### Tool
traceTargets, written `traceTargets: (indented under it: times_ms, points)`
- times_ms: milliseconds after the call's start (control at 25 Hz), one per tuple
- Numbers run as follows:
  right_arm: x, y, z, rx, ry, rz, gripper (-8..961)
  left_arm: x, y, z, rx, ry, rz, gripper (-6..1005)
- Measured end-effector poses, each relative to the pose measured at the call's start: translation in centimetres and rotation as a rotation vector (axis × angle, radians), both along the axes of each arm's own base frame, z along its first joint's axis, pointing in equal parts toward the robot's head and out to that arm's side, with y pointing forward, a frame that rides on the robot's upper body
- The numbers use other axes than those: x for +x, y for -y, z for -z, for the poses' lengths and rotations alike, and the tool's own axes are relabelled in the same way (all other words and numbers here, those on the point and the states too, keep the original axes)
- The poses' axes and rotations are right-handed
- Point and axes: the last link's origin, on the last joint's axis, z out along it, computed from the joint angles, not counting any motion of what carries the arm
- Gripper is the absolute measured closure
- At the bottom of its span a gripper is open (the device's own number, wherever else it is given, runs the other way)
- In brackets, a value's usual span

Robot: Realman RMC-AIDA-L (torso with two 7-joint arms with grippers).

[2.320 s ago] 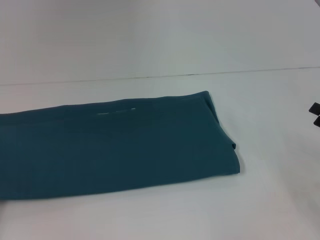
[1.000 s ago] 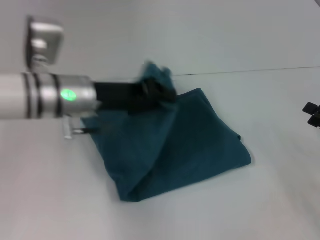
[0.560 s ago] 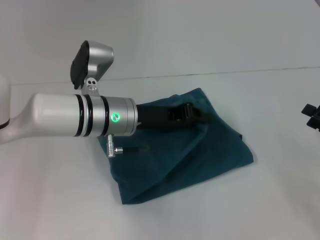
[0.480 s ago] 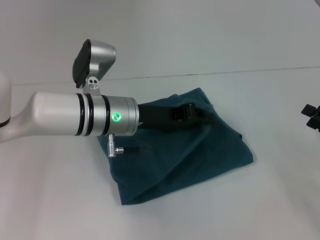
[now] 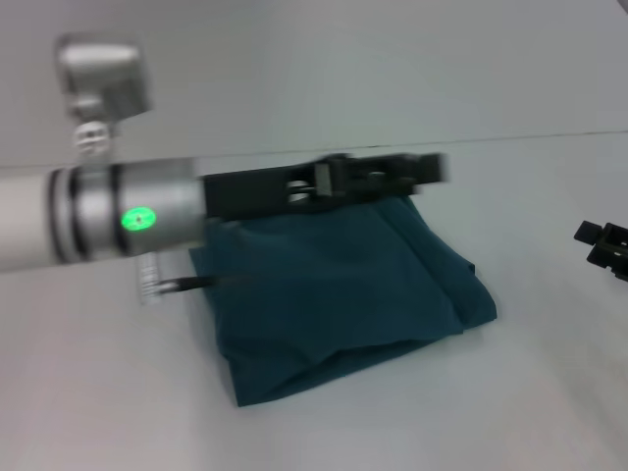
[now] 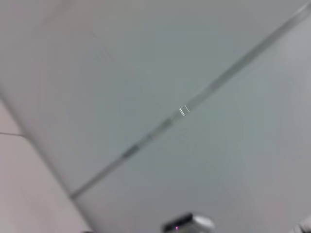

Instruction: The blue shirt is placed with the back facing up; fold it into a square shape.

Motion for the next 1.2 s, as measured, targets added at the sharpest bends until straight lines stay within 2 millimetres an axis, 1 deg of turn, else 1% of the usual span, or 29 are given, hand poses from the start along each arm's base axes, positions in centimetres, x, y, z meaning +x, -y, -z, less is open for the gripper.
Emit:
traceTargets:
  times_ms: [80,120,160,280,320,360,440,560,680,720,760,880,920,960,1000,1040,1080,1200]
  points:
    - [-0.2,-0.2,0.0,-0.017,0.012,-0.008,321,-3.3,0.0,-1.7,0.010,0.012,-0.133,541]
    - [-0.4,-0.6,0.0,-0.047,0.035,-0.023,322,-4.6,0.1,-2.2,0.006,0.015,-0.191,512]
    - [-0.4,-0.6,0.0,-0.047,0.035,-0.023,322,-6.2,0.1,-2.6,0.001,0.020,-0.273,462]
    - [-1.9,-1.9,-0.1,-0.176,0.090,-0.079,323,-10.6,1.1,-4.0,0.008,0.063,-0.467,314]
    - [-2.5,-2.4,-0.2,-0.219,0.099,-0.098,324,-11.8,1.6,-4.4,0.012,0.078,-0.513,264]
    - [-2.5,-2.4,-0.2,-0.219,0.099,-0.098,324,-12.9,2.2,-4.8,0.012,0.090,-0.550,230]
    - [-3.9,-3.4,-0.5,-0.287,0.107,-0.128,325,-14.5,3.2,-5.6,0.010,0.094,-0.596,163]
    - [-6.5,-5.5,-0.9,-0.375,0.147,-0.150,326,-16.0,4.3,-6.3,-0.001,0.069,-0.632,63]
    - [-8.6,-7.3,-0.7,-0.449,0.220,-0.132,327,-16.9,5.1,-6.2,-0.027,-0.005,-0.635,63]
    - [-9.8,-8.4,-0.4,-0.486,0.270,-0.124,327,-17.1,5.4,-6.0,-0.039,-0.037,-0.625,63]
    - [-9.8,-8.4,-0.4,-0.486,0.270,-0.124,327,-17.2,5.6,-6.0,-0.046,-0.060,-0.614,63]
    - [-11.7,-9.8,0.0,-0.519,0.346,-0.140,328,-17.4,6.4,-5.6,-0.055,-0.149,-0.529,63]
    - [-12.8,-10.4,0.3,-0.534,0.394,-0.152,329,-17.4,6.6,-5.5,-0.044,-0.161,-0.490,63]
    - [-12.8,-10.4,0.3,-0.534,0.394,-0.152,329,-17.3,6.9,-5.4,-0.023,-0.172,-0.435,63]
    - [-13.2,-10.6,0.5,-0.544,0.412,-0.158,329,-17.2,7.1,-5.3,-0.009,-0.177,-0.401,63]
    - [-13.5,-10.9,0.7,-0.552,0.440,-0.154,330,-17.2,7.1,-5.3,-0.009,-0.177,-0.401,63]
    - [-13.8,-11.2,1.0,-0.559,0.463,-0.149,330,-17.2,7.5,-5.2,0.034,-0.191,-0.321,63]
    - [-14.2,-11.6,1.7,-0.576,0.520,-0.129,331,-17.6,7.8,-5.0,0.069,-0.203,-0.301,63]
